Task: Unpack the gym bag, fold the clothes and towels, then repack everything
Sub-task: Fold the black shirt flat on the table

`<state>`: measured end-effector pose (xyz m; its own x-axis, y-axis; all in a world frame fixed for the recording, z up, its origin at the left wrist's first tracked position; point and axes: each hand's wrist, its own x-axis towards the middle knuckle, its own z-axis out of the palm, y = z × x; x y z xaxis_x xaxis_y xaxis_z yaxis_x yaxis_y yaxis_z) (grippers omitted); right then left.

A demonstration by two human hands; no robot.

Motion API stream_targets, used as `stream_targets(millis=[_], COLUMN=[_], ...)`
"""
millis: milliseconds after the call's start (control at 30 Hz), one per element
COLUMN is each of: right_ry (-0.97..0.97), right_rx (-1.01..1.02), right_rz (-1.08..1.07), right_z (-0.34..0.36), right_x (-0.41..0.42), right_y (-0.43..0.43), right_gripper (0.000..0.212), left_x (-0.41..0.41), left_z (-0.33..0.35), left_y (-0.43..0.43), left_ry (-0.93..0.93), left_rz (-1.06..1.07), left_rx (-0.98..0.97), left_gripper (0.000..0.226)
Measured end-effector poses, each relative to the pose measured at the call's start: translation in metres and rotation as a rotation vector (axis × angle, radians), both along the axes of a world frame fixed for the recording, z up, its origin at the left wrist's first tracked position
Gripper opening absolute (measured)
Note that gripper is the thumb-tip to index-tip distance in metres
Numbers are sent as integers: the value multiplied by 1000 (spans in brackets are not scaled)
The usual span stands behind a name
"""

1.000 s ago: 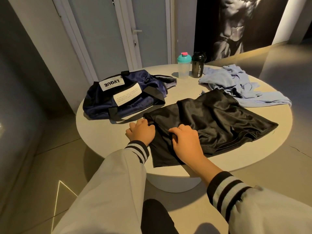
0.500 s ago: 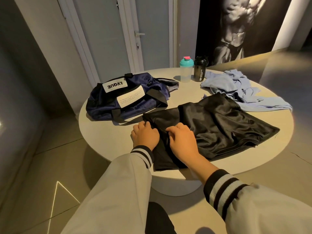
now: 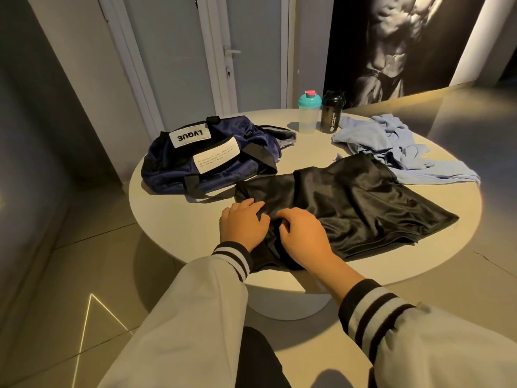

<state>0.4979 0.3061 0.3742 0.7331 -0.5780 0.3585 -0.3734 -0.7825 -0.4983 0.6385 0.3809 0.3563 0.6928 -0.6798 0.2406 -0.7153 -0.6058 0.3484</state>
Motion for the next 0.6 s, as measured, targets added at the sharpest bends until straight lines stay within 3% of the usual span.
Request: stream_targets(millis=[100, 267, 433, 533, 600], right_ry=[89, 96, 74, 45, 49], right_rx=[-187, 13, -6, -142, -129], right_rz=[-67, 82, 101, -41, -71], right_z=[-2, -4, 5, 3, -4], right_x=[-8, -9, -19, -36, -48], right_y=[3, 10, 13, 5, -3], right_gripper=[30, 33, 35, 30, 29], left_x=[-6, -26, -33, -30, -35], left_z=[1, 5, 3, 5, 5], left_y=[0, 16, 26, 29, 36], left_ry=[2, 89, 60, 98, 90], left_rz=[10, -86, 48, 109, 62], left_rx=[-18, -190, -54, -205, -360], left_gripper=[45, 34, 41, 34, 29])
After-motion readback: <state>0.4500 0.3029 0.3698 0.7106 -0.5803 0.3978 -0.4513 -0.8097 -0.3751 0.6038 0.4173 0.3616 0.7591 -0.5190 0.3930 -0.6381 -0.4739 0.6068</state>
